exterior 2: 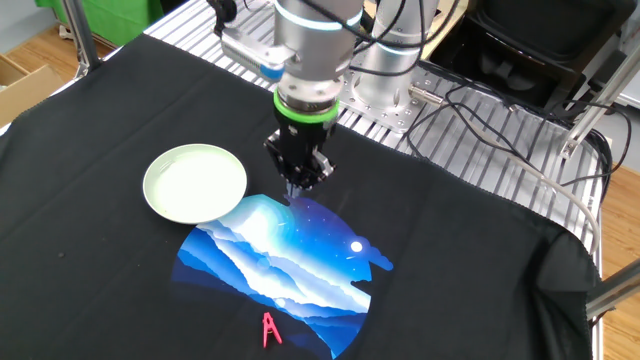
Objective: Use a clamp
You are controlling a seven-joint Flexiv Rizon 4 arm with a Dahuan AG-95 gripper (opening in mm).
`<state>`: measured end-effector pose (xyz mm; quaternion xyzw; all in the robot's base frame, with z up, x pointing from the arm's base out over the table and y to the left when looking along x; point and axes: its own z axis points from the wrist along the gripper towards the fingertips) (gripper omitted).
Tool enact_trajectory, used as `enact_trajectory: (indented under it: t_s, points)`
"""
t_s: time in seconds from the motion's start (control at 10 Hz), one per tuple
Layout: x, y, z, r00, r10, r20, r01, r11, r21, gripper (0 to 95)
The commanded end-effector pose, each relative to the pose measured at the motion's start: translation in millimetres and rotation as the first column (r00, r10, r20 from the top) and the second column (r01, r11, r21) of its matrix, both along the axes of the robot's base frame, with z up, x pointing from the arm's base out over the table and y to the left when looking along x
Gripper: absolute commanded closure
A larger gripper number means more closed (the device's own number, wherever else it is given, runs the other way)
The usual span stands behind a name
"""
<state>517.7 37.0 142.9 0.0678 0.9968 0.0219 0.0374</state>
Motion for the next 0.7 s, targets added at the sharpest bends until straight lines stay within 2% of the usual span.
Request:
enact_trajectory:
  t_s: [0.1,0.4,0.7]
  points:
    - [8.4,7.8,-6.0,1.000,-0.024,-0.012,0.024,1.000,-0.001,95.0]
    - [26.8,29.3,-19.9,0.996,-0.090,-0.020,0.090,0.996,0.001,95.0]
    - [47.7,43.8,-30.4,0.992,-0.126,-0.029,0.126,0.992,0.003,95.0]
